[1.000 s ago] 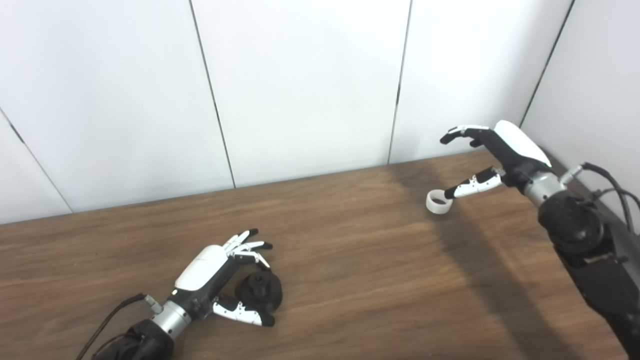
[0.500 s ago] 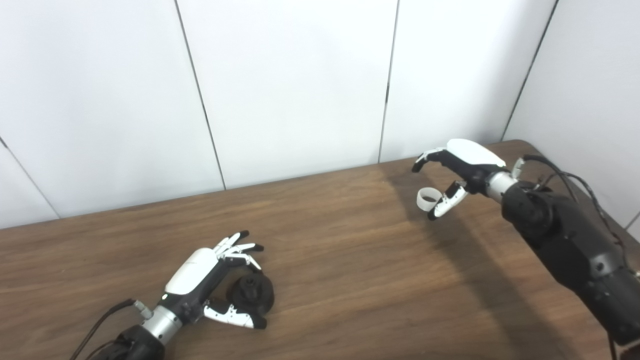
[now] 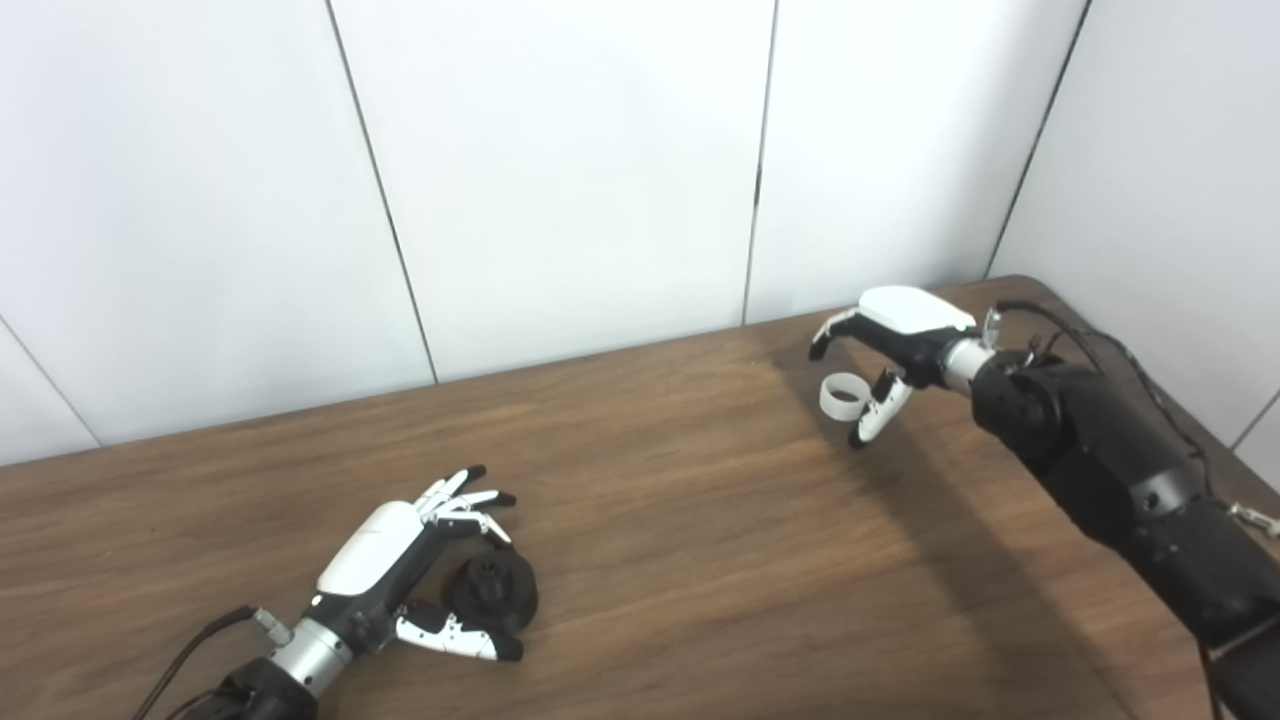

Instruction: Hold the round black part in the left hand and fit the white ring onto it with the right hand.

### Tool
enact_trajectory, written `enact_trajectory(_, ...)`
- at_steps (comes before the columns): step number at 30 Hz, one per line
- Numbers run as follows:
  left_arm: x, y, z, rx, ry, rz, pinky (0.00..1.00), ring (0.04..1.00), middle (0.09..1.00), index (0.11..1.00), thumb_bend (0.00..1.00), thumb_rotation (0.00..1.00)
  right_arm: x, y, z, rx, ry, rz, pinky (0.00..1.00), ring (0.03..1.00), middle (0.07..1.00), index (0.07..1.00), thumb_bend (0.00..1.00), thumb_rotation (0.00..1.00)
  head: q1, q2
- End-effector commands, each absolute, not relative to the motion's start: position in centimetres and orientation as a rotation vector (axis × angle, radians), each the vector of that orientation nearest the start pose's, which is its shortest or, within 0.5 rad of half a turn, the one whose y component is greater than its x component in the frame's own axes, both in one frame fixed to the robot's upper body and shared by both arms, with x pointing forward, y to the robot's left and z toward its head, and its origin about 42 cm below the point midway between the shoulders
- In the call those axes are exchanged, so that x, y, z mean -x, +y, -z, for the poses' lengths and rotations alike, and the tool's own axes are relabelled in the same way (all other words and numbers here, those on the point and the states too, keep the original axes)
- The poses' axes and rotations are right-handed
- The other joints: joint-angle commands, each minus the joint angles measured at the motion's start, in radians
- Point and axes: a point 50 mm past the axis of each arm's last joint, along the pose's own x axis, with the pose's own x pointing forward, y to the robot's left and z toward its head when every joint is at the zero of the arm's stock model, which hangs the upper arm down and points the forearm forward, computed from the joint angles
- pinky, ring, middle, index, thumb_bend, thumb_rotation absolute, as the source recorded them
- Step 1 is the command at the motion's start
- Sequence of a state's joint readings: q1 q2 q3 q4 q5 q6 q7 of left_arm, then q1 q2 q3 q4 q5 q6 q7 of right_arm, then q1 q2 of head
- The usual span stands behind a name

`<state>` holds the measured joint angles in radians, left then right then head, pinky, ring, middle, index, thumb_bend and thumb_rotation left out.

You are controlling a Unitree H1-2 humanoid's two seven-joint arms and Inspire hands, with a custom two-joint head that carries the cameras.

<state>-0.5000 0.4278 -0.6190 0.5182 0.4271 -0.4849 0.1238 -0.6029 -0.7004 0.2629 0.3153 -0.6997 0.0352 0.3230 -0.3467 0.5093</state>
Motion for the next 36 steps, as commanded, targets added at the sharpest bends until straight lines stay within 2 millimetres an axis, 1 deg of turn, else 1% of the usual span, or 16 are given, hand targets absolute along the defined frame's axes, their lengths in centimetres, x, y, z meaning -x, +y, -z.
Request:
enact_trajectory(1,-39.3,23.2,-9.9,-0.971,-0.373,0.627,1.00,1.000,0.859,0.480,0.52,0.06,-45.9,-38.1,-30.1,1.525,-0.049,-0.162,0.87,0.910,0.863,0.745,0.89,0.16,-0.001,0.000)
enact_trajectory(8,-39.2,23.4,-9.7,-0.972,-0.367,0.623,1.00,1.000,0.855,0.480,0.53,0.06,-46.1,-38.1,-31.0,1.534,-0.053,-0.154,0.86,0.912,0.866,0.775,0.87,0.18,0.000,-0.001)
enact_trajectory(12,-39.1,23.4,-9.6,-0.972,-0.365,0.627,1.00,1.000,0.857,0.480,0.53,0.06,-46.4,-38.2,-31.5,1.536,-0.055,-0.154,0.84,0.909,0.863,0.776,0.86,0.18,-0.008,0.003)
enact_trajectory(16,-39.0,23.4,-9.8,-0.968,-0.370,0.628,1.00,1.000,0.858,0.481,0.53,0.06,-46.8,-38.3,-32.0,1.560,-0.026,-0.167,0.84,0.920,0.877,0.776,0.86,0.21,-0.011,0.007)
enact_trajectory(18,-39.0,23.4,-9.9,-0.969,-0.373,0.625,1.00,1.000,0.855,0.481,0.53,0.06,-47.0,-38.4,-32.2,1.572,-0.009,-0.177,0.83,0.929,0.885,0.772,0.88,0.22,-0.012,0.007)
enact_trajectory(24,-39.0,23.5,-9.9,-0.964,-0.371,0.619,1.00,1.000,0.853,0.481,0.53,0.06,-47.2,-38.2,-32.3,1.622,0.011,-0.187,0.91,0.956,0.895,0.754,0.94,0.22,-0.010,0.008)
enact_trajectory(27,-39.0,23.5,-9.8,-0.961,-0.370,0.618,1.00,1.000,0.852,0.480,0.53,0.06,-47.2,-38.0,-32.0,1.652,0.022,-0.189,0.99,0.995,0.922,0.746,0.97,0.23,-0.009,0.009)
enact_trajectory(32,-38.8,23.6,-9.8,-0.962,-0.369,0.617,1.00,1.000,0.853,0.481,0.53,0.06,-47.0,-37.8,-31.6,1.684,0.038,-0.192,1.00,1.000,0.953,0.737,1.00,0.26,-0.011,0.013)
enact_trajectory(36,-38.8,23.7,-9.9,-0.962,-0.371,0.617,1.00,1.000,0.855,0.481,0.53,0.06,-46.9,-37.7,-31.4,1.691,0.045,-0.197,1.00,1.000,0.959,0.724,1.00,0.25,-0.017,0.013)
